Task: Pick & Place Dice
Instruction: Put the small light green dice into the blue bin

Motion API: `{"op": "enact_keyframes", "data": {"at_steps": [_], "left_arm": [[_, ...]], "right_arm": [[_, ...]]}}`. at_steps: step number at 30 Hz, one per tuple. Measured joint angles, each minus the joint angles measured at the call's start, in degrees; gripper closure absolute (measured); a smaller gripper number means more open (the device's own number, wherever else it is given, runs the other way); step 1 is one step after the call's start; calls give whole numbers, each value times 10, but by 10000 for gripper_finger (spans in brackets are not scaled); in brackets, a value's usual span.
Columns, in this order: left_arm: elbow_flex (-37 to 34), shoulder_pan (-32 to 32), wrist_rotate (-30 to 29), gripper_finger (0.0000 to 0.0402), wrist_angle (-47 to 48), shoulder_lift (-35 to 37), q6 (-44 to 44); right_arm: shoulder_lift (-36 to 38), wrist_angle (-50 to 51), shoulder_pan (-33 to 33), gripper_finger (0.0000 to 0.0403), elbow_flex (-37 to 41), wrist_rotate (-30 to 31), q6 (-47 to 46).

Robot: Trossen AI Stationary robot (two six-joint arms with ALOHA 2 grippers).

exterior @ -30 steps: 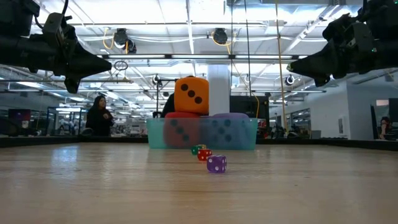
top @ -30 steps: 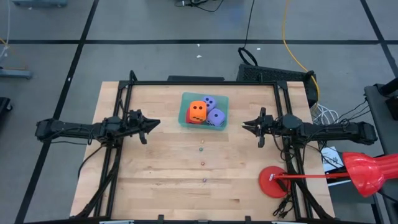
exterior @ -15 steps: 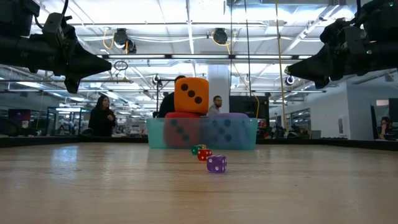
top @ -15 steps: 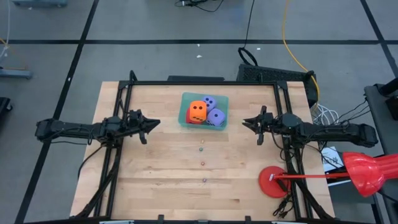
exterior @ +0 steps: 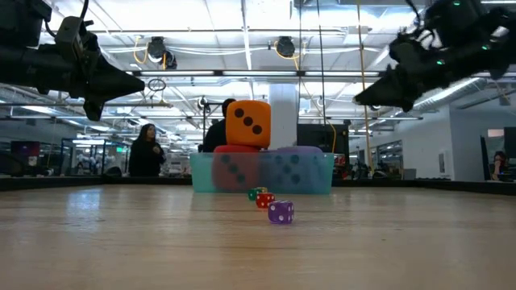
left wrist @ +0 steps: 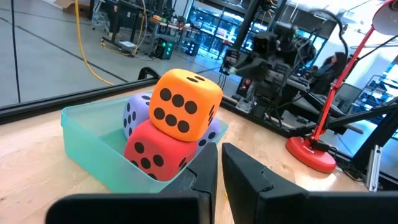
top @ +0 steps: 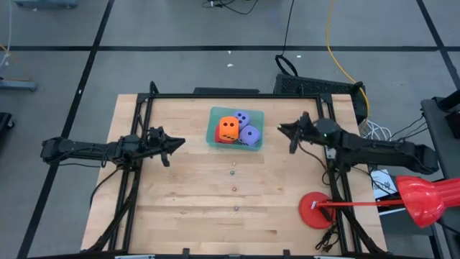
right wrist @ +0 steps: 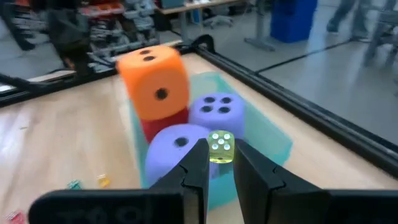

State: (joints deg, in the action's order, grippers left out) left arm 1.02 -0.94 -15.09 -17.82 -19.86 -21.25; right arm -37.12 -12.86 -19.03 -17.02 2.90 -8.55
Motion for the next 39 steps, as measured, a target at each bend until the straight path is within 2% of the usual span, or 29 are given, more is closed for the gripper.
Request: {"op": "enact_keyframes", "data": {"at_steps": [2,7,11,15,19,30,39], "left_arm": [[0,0,0,369,0,0,0],[0,0,0,369,0,0,0],[0,0,0,369,0,0,0],[0,0,0,369,0,0,0],[0,0,0,369,0,0,0],[0,0,0,369,0,0,0],[0,0,0,369,0,0,0]], "right_arm": [[-37,8,-20,355,-31,-6,3],[-157,11,-76,355,-109,-84,8],[-260,4,-112,355,-151,-119,60],[-344,-68,-144,355,-164,-127,69],[-412,-154,-163,355,-165,-168,48],[-530,-230,-179,355,-164,-164,29],[-547,-250,-176,348,-164,-163,38]]}}
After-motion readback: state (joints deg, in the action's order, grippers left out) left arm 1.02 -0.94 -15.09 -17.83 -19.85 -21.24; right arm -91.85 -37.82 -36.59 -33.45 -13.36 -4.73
